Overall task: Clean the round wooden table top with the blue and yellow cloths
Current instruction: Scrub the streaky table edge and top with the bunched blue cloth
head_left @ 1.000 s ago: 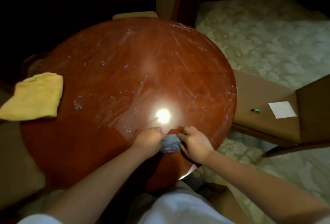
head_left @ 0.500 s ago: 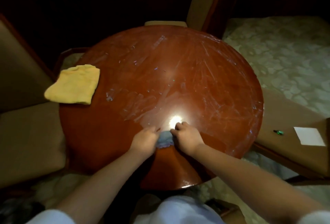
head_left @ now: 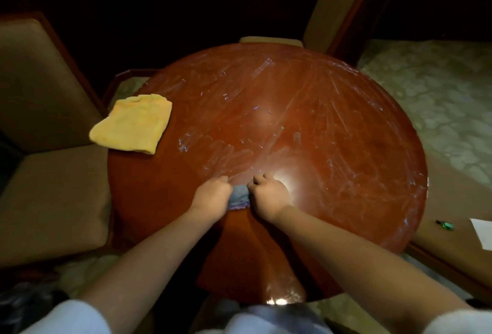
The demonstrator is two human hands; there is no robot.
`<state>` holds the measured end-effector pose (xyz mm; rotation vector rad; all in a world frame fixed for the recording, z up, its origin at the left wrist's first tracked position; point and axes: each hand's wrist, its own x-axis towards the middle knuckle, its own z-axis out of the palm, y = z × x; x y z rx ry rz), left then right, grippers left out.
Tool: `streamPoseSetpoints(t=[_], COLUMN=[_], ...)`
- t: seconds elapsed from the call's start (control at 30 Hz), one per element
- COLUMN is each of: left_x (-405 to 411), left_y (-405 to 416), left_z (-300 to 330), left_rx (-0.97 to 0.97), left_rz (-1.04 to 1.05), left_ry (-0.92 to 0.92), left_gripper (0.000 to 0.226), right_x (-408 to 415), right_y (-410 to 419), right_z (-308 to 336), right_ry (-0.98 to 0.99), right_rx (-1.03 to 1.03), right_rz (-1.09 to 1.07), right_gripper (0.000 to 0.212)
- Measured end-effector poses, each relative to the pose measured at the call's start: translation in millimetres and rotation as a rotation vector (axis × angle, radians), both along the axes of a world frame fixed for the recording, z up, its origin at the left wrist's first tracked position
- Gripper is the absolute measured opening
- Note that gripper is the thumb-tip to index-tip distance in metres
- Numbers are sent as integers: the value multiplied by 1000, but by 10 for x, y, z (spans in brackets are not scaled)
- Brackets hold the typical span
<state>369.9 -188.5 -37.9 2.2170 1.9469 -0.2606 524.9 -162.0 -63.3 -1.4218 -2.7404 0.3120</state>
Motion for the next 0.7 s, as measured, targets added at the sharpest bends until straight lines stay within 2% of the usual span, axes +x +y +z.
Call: streamPoseSetpoints(t=[0.13, 0.2, 0.47, 0.7], left_x=[-65, -71, -64, 6], left_y=[-3, -31, -60, -226], left_z=[-49, -123, -180, -269], left_rx=[54, 103, 190, 340], left_rz=[-79, -90, -83, -35], left_ry=[-14, -24, -35, -7], left_gripper=[21, 22, 20, 22], right_x=[62, 90, 134, 153], right_y=[33, 47, 108, 71], right_z=[-117, -191, -175, -210], right_ry=[73, 120, 103, 90], right_rx=[36, 65, 122, 219], right_rz=[43, 57, 140, 152], right_gripper=[20, 14, 23, 25])
